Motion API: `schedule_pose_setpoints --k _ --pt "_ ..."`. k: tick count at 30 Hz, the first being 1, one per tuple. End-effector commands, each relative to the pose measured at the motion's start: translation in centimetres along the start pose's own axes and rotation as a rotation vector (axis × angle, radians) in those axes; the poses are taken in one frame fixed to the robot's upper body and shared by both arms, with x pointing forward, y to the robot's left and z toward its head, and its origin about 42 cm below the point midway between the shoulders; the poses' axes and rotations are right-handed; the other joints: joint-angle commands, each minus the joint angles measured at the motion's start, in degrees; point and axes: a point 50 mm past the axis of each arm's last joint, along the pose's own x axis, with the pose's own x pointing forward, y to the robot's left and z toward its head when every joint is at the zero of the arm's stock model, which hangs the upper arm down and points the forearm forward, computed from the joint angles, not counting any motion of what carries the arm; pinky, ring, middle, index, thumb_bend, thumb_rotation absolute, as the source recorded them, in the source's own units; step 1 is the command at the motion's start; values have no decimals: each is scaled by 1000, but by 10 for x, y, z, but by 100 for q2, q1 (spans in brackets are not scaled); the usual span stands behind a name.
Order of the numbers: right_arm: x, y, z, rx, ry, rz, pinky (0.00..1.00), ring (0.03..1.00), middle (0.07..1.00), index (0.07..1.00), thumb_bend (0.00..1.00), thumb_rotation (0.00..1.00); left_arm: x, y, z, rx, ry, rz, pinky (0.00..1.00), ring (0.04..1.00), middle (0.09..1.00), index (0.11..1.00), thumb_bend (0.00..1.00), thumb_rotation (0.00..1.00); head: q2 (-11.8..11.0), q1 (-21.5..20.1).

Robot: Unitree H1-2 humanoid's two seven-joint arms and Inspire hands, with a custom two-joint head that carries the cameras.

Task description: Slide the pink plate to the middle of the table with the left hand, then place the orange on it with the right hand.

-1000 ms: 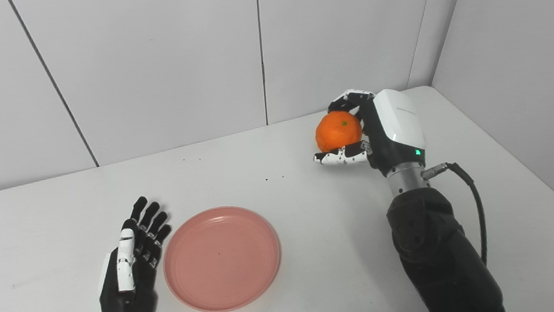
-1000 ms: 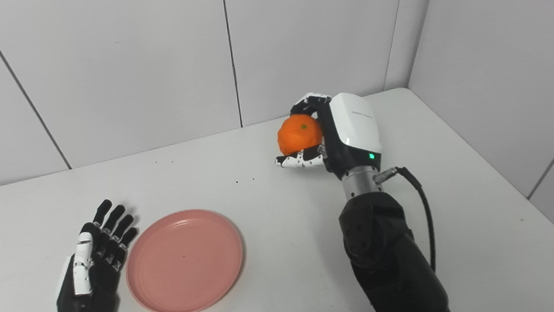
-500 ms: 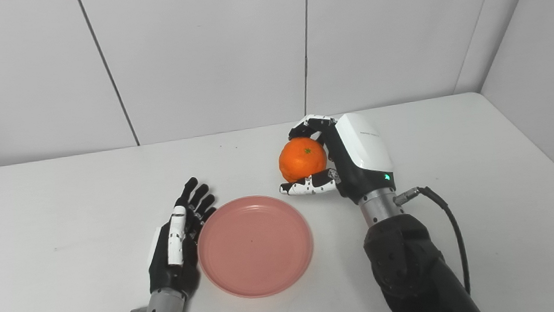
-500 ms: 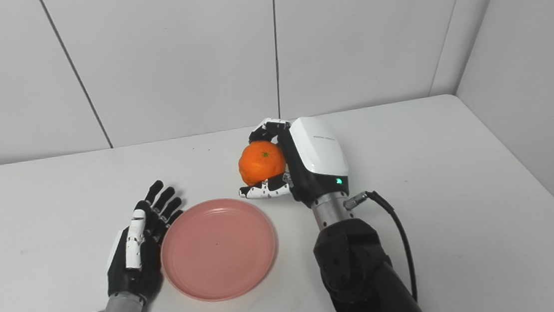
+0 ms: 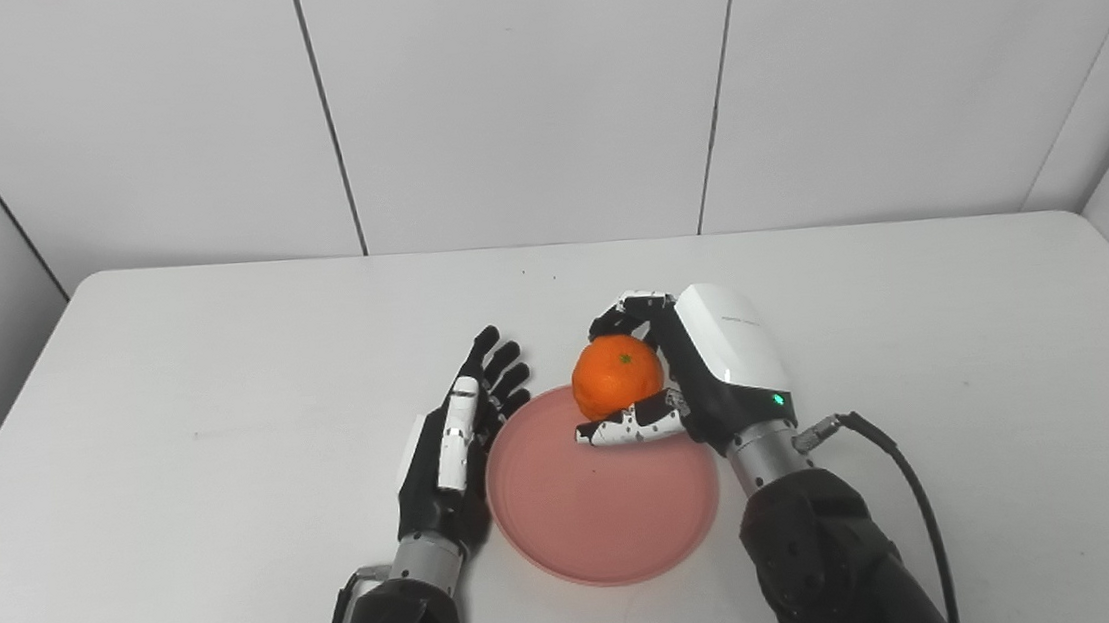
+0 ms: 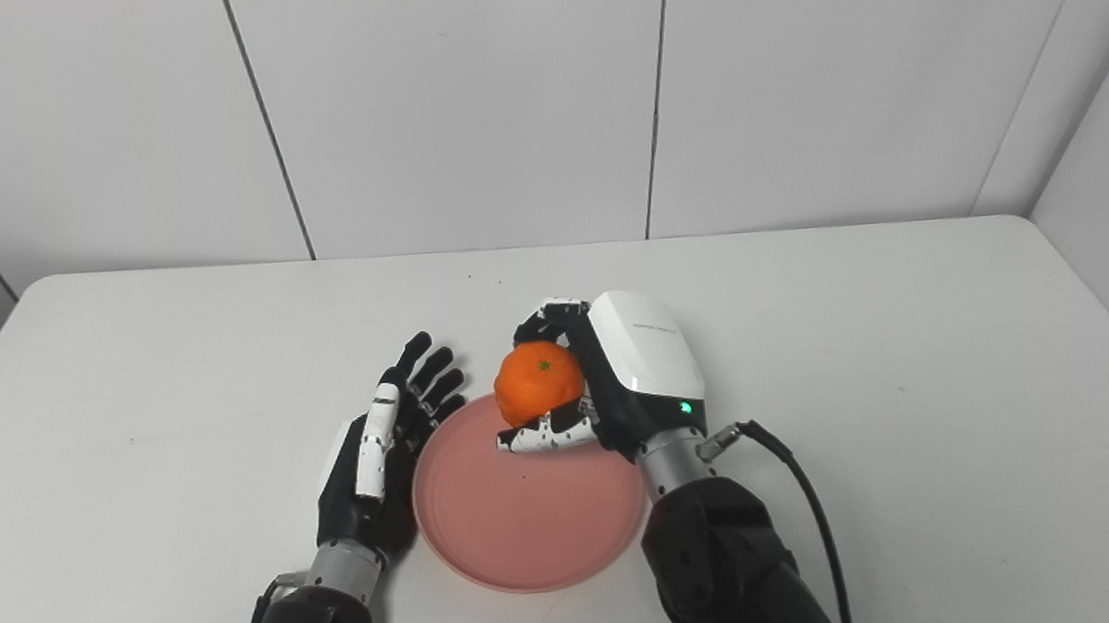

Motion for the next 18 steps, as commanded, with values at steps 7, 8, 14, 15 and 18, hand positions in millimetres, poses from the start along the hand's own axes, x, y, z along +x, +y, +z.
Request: schedule_pose_setpoints --k 7,8,14,15,18 --pt "10 5 6 2 -89 5 223 324 433 489 516 136 -7 -7 -22 -18 94 32 892 908 918 904 393 1000 -22 136" --pt "9 7 5 1 -87 12 213 311 422 489 516 136 -6 -7 -22 -19 92 34 891 906 915 900 391 1000 -21 146" --pt "10 15 -1 -8 -73 38 168 259 374 489 516 133 -5 -8 -23 -24 88 37 892 909 921 904 379 1000 -6 164" --pt "10 16 -2 -8 -74 41 169 261 375 489 516 133 -5 -8 -23 -24 88 38 893 909 921 904 379 1000 -6 164" --pt "10 21 -5 -15 -68 54 175 265 376 489 516 133 -5 -8 -23 -24 85 46 896 913 925 907 376 1000 2 148"
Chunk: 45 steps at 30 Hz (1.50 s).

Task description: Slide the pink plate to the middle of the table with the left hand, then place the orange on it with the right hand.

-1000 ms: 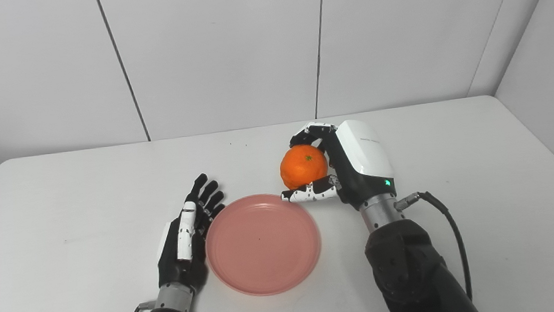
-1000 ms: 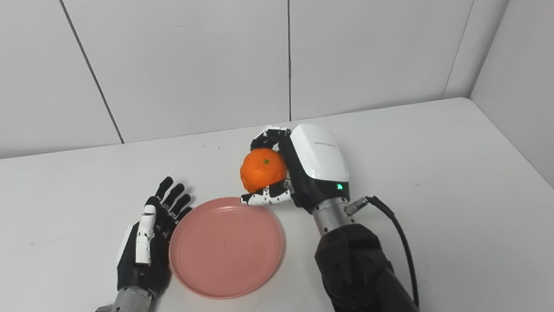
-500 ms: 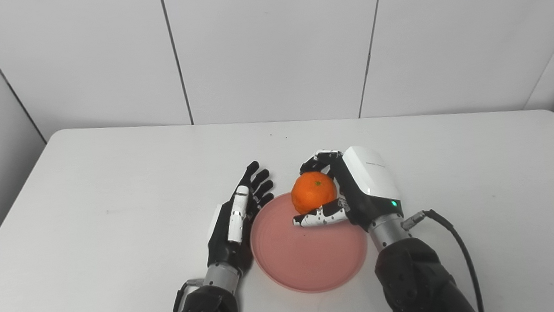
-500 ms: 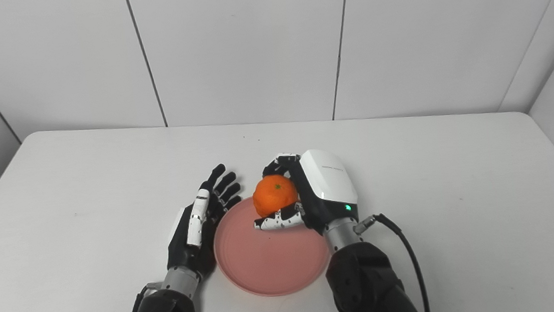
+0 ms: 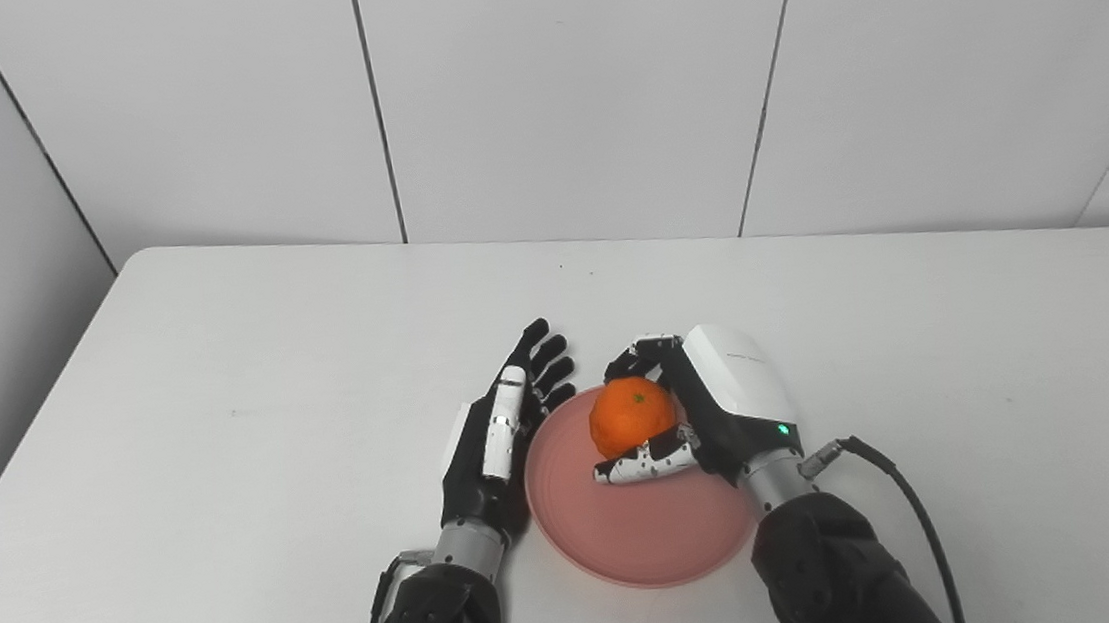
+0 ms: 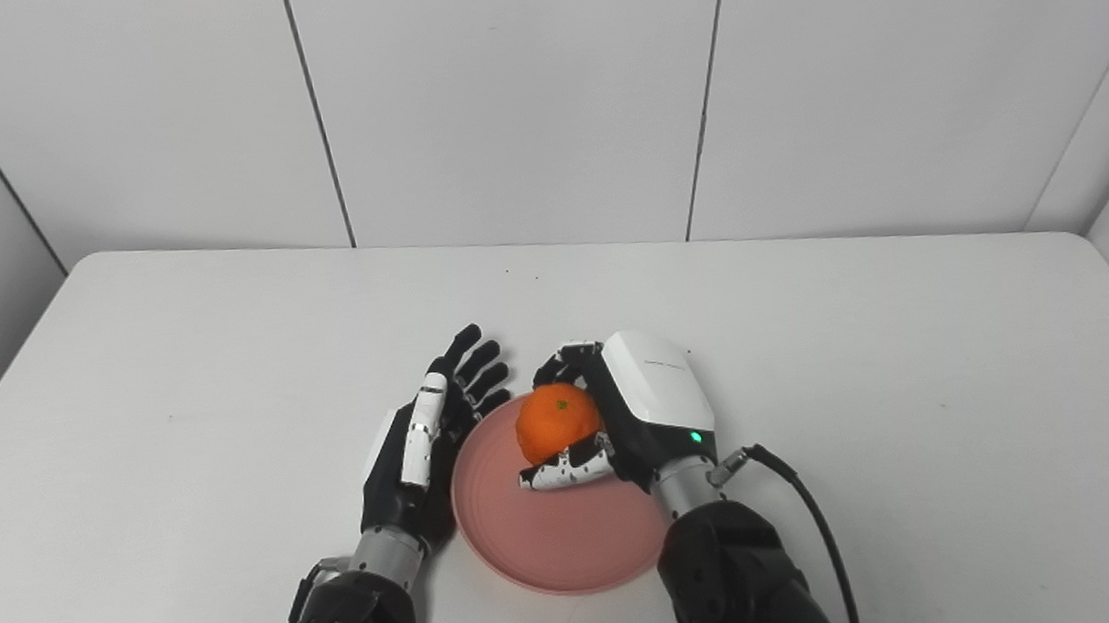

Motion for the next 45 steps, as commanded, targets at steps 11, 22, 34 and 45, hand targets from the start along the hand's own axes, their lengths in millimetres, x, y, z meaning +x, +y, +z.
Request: schedule_pose_setpoints --k 11,22,34,45 --pt "8 5 3 -34 -62 2 171 255 362 489 516 131 -6 2 -20 -9 74 52 910 924 931 912 385 1000 20 25" --pt "5 16 -1 -51 -40 49 180 270 382 489 516 134 -7 5 -20 0 76 55 909 924 926 908 383 1000 34 -31" --pt "3 15 -1 -74 -39 43 161 243 347 490 517 139 -8 6 -20 -3 76 59 896 917 919 898 390 1000 29 -95" --pt "-11 -3 7 -81 -52 17 460 581 662 691 877 307 -8 8 -20 6 82 50 912 926 930 915 388 1000 30 -106"
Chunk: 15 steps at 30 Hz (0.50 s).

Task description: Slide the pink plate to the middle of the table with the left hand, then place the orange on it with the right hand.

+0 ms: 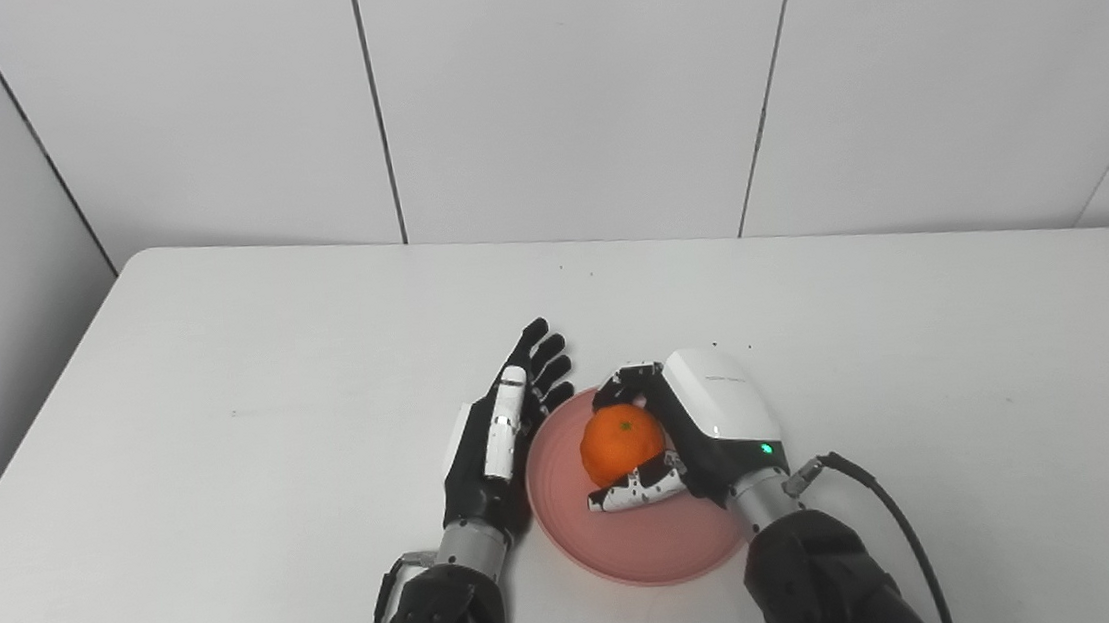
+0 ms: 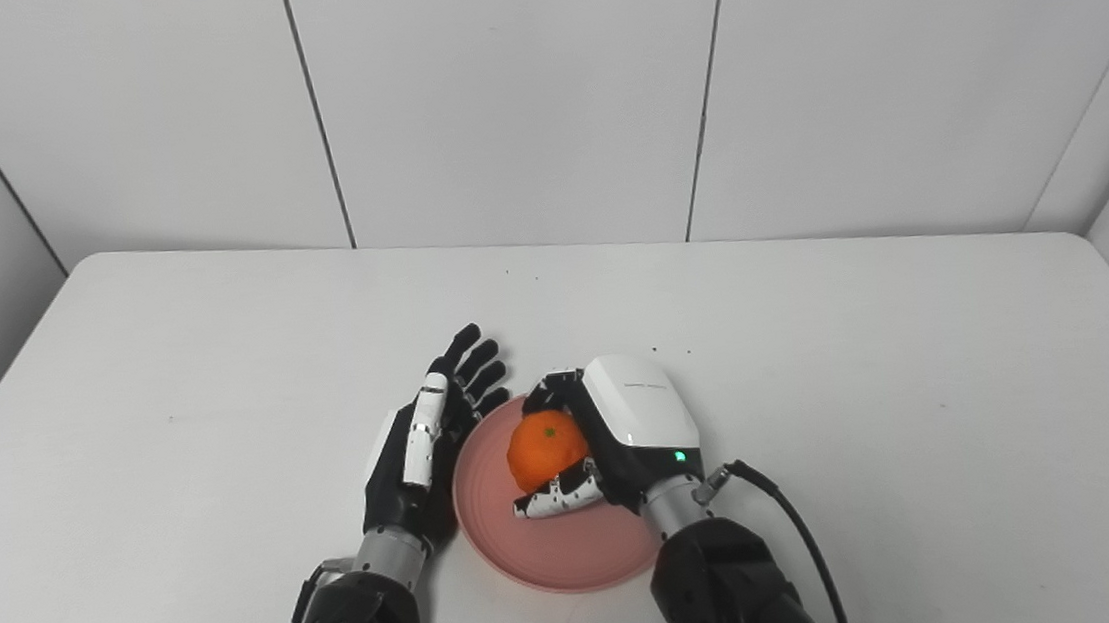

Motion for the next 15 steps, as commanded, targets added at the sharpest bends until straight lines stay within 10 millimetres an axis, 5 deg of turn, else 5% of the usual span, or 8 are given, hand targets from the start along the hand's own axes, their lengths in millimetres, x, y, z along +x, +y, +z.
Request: schedule_pose_setpoints --k 1,6,15 --pt "0 -15 4 -12 -17 -43 496 616 693 708 899 327 -8 8 -19 2 91 29 912 927 931 916 389 1000 -11 16" --pt "-5 -21 0 -2 -42 -55 587 699 774 799 987 444 -8 8 -19 1 97 32 910 931 935 919 388 1000 -33 1" --pt "-10 -30 -5 21 -73 -82 727 809 857 894 1000 631 -7 11 -18 4 96 23 925 938 940 923 383 1000 -43 -60"
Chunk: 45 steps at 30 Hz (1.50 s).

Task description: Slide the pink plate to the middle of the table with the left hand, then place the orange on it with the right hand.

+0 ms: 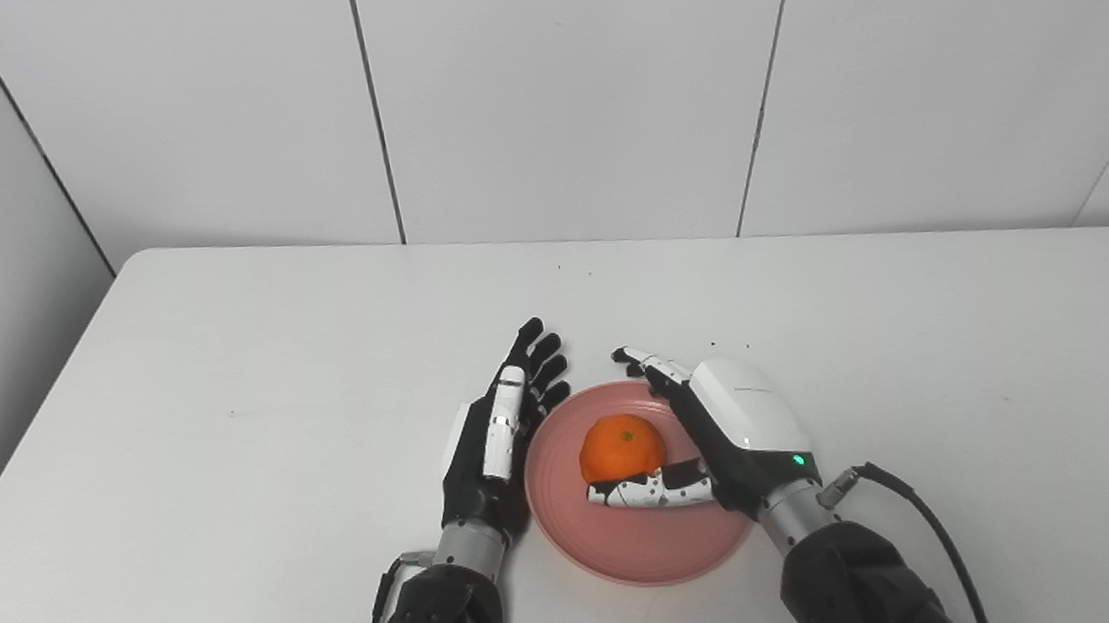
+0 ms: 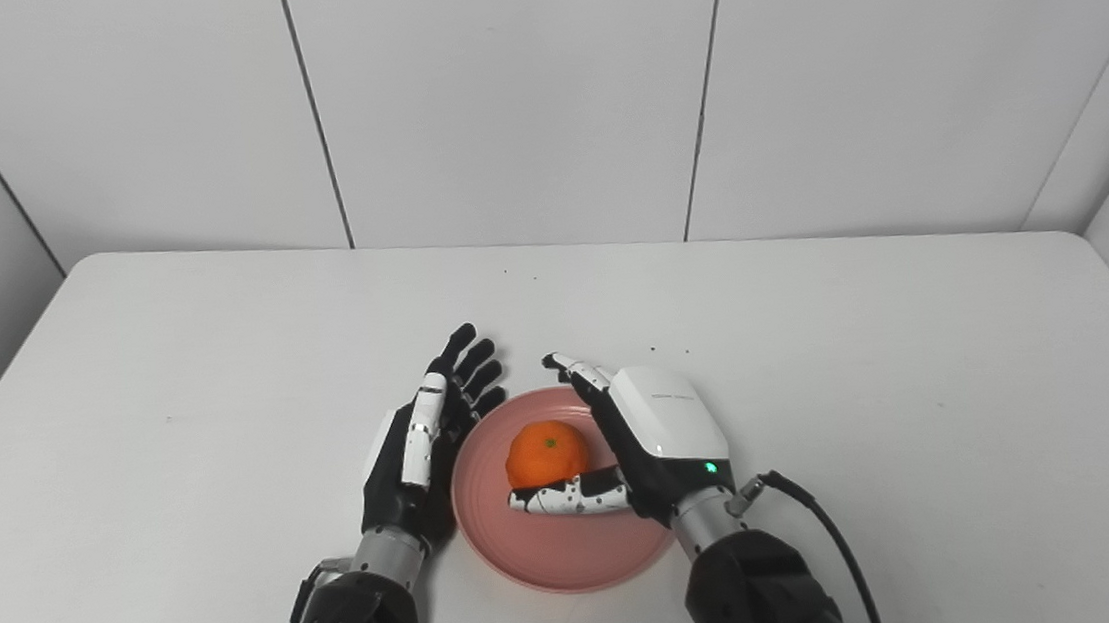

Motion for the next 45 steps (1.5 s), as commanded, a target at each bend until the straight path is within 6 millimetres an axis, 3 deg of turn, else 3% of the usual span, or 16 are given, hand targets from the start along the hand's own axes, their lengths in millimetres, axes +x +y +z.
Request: schedule_pose_setpoints --k 1,12,23,30,45 --pt "2 -19 10 1 -81 -79 733 814 860 897 1000 637 -7 8 -18 -2 97 25 925 938 940 923 383 1000 -17 4" --pt "-9 -27 5 96 -73 -125 857 933 962 986 1000 811 -7 9 -20 -11 90 35 916 927 929 915 384 1000 -84 -81" --pt "-22 -21 -2 306 -54 -212 851 934 984 1000 1000 857 -9 12 -19 -8 85 42 897 914 916 904 387 1000 -89 -194" --pt "-27 -15 -7 406 -6 -232 883 946 984 1000 990 986 -10 13 -17 -12 88 49 899 905 915 908 395 1000 -43 -199" --pt "-39 -2 -22 671 64 -289 873 943 969 974 914 1000 -17 21 -12 26 33 39 913 927 936 923 389 1000 -108 -196"
